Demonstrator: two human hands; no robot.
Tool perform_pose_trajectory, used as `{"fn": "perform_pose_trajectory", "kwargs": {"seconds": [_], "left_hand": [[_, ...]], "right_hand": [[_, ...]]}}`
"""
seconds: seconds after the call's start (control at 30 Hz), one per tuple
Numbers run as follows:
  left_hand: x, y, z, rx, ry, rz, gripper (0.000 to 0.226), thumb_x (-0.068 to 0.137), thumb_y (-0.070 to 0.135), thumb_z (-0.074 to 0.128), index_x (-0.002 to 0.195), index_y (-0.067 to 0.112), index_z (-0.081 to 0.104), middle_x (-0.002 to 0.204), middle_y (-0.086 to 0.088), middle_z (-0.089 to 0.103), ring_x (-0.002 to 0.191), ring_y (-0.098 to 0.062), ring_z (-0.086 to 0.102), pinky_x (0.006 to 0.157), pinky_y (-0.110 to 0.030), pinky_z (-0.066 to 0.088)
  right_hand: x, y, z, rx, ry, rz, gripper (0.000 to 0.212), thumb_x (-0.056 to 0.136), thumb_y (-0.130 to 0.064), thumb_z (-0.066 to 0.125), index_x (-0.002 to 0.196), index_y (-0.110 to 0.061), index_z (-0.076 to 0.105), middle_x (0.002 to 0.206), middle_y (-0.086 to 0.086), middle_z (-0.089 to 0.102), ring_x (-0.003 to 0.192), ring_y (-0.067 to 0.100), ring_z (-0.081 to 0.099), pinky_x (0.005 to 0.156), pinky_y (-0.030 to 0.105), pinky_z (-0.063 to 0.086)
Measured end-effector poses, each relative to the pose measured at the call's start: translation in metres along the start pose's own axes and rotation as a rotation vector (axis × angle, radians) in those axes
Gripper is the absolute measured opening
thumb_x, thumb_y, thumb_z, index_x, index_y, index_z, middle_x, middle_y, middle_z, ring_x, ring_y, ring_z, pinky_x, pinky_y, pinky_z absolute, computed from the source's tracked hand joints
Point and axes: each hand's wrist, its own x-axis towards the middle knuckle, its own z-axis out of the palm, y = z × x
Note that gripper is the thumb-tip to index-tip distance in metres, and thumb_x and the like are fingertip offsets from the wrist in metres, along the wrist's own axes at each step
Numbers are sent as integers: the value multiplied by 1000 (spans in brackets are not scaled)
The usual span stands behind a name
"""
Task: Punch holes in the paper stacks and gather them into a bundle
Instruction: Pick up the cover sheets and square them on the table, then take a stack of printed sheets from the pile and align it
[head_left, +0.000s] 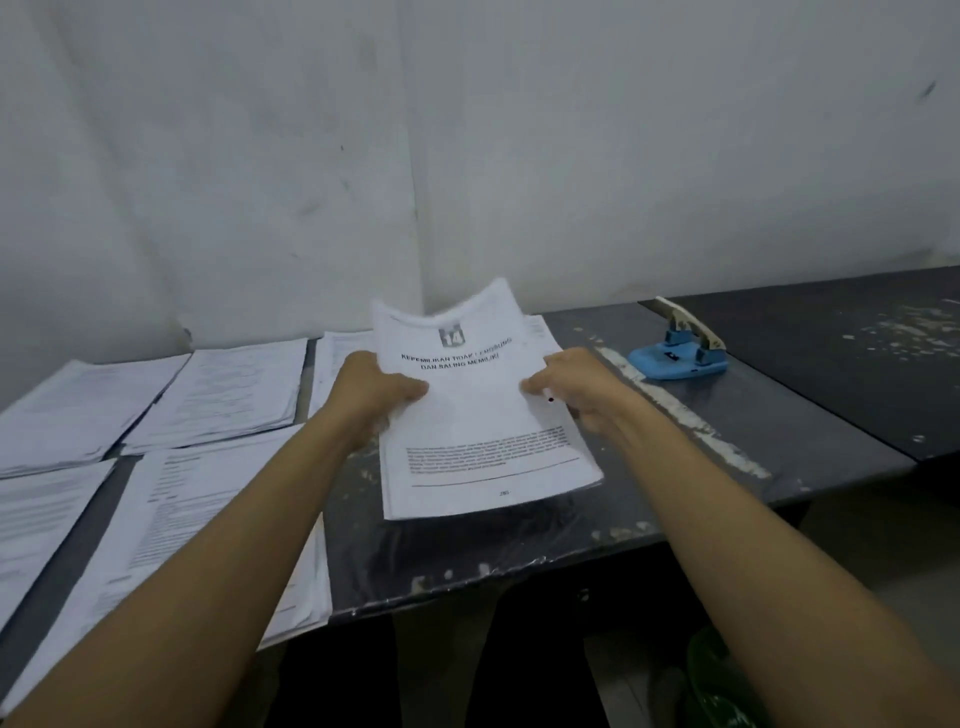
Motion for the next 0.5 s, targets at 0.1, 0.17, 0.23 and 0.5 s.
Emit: {"fn": "perform_pose_trajectory", "kwargs": {"seconds": [0.1,0.17,0.23,0.5], "left_hand": [[-9,-17,-6,208,5,-107,27,77,5,81,78,10,54,73,-3,64,57,-18,60,39,-18,40],[-11,-27,-10,304,-19,-159,28,75,7,81,80,7,54,80,-11,62,61,-24,55,46,-22,40],[-11,-38,-13,360,-39,-182,29,72,5,81,84,3,55,84,-17,62,64,-28,56,52,-27,41],[-13,-61,-14,705,-63,-117,44,65,16,83,102,0,67,99,-15,71,80,-27,66,65,-34,55]], "right_hand": [[-8,10,19,-126,-51,94,19,77,-1,77,94,3,70,95,13,73,85,28,71,71,34,58],[-13,16,31,-201,-80,114,16,75,0,79,87,3,68,91,13,73,83,28,71,69,34,58],[-14,22,42,-263,-95,105,20,73,0,80,69,-2,60,86,14,71,79,28,70,66,33,56],[-8,36,69,-524,-38,73,44,63,-8,87,58,-12,44,61,3,49,50,15,46,41,22,30]]}}
